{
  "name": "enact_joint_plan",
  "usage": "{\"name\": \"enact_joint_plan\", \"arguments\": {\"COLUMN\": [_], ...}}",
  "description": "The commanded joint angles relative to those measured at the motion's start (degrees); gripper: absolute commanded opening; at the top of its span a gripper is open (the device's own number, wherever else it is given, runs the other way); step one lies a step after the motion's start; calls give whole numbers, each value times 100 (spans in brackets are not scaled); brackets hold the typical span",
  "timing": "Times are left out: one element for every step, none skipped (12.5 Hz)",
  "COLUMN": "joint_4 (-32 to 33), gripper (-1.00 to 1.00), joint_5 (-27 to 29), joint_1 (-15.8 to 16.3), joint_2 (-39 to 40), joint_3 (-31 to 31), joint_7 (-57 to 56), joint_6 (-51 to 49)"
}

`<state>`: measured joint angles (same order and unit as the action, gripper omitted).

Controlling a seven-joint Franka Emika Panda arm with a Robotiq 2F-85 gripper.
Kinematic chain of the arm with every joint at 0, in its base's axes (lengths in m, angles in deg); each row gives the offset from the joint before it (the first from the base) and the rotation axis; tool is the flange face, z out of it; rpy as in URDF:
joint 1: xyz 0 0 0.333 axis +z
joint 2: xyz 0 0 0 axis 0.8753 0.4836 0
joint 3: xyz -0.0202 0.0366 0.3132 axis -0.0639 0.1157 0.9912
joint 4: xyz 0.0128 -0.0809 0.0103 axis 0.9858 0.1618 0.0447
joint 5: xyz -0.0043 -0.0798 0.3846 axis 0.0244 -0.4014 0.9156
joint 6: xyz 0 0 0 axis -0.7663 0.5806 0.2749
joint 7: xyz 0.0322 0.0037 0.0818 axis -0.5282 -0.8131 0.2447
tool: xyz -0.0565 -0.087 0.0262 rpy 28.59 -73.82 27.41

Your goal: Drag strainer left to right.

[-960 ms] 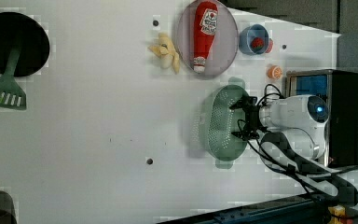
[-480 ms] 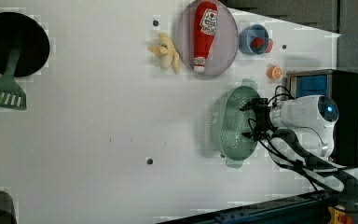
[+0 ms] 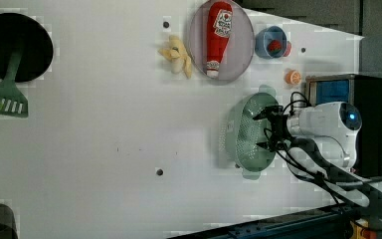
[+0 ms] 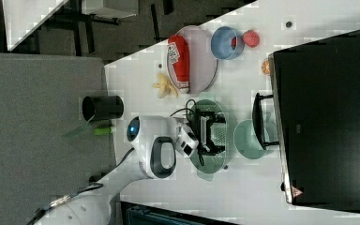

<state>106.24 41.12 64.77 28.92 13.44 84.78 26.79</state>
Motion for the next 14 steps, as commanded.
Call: {"name": "enact_joint_plan", "arguments": {"joint_4": [-130, -233, -380, -571, -809, -1089, -1368, -1627, -1863, -2074, -2272, -2441, -2563, -2636], "gripper": [100, 100, 100, 100, 100, 100, 100, 100, 100, 100, 100, 100, 100, 100], "joint_5": [28, 35, 68, 161, 289, 466, 641, 694, 689, 688, 661, 639, 625, 619], "joint_1": [101, 100, 92, 91, 91, 91, 91, 91, 91, 90, 85, 85, 85, 83], "joint_2": [-1327, -1729, -2133, -2528, -2890, -3203, -3460, -3655, -3787, -3861, -3879, -3862, -3833, -3818], "joint_3": [270, 272, 258, 243, 221, 198, 182, 183, 181, 164, 118, 74, 55, 54], "joint_7": [-1204, -1572, -1927, -2293, -2621, -2925, -3279, -3752, -4292, -4757, -4946, -5074, -5184, -5202], "joint_6": [-492, -999, -1598, -2184, -2734, -3304, -3864, -4362, -4817, -5119, -5268, -5277, -5285, -5327]}}
